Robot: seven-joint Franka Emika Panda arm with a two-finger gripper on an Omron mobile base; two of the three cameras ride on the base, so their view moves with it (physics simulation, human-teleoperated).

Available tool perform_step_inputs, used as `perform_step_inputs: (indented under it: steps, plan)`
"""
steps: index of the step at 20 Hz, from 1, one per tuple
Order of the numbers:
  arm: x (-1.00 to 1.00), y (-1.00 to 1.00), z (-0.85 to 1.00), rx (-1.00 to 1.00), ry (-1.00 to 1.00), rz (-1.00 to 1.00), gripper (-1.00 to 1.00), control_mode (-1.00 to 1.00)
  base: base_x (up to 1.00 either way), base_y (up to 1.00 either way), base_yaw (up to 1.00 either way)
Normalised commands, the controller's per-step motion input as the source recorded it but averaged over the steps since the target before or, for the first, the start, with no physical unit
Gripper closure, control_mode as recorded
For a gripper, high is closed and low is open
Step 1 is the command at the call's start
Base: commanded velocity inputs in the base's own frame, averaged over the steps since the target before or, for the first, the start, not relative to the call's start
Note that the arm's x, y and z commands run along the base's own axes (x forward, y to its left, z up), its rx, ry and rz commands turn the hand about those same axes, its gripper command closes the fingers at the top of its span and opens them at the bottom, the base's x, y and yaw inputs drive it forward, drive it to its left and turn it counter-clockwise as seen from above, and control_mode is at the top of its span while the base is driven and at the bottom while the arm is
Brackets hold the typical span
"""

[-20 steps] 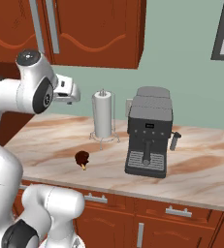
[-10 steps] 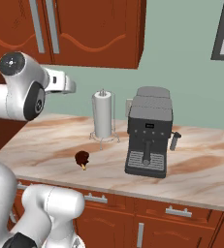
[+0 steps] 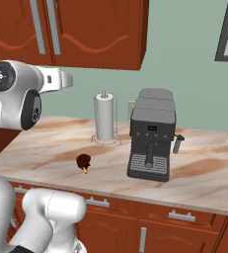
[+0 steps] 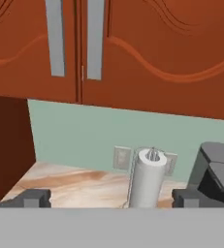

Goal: Retrieve the tupperware from the cabinet, then place the raw meat into the tupperware to avoid contamination.

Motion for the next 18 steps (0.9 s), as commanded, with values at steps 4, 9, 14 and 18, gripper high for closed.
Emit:
perform_step_inputs:
  steps: [4, 9, 14, 18]
  plan:
    - [0.00, 0.00, 0.31, 0.00, -0.19, 0.02, -1.00, -1.00, 0.00, 0.00, 0.00]
    - [-0.01, 0.12, 0.38, 0.00, -0.19, 0.01, -1.00, -1.00, 0.00, 0.00, 0.00]
    - [0.00, 0.14, 0.40, 0.00, -0.18, 0.01, -1.00, -1.00, 0.00, 0.00, 0.00]
    - [0.00, 0.10, 0.34, 0.00, -0.15, 0.01, -1.00, -1.00, 0.00, 0.00, 0.00]
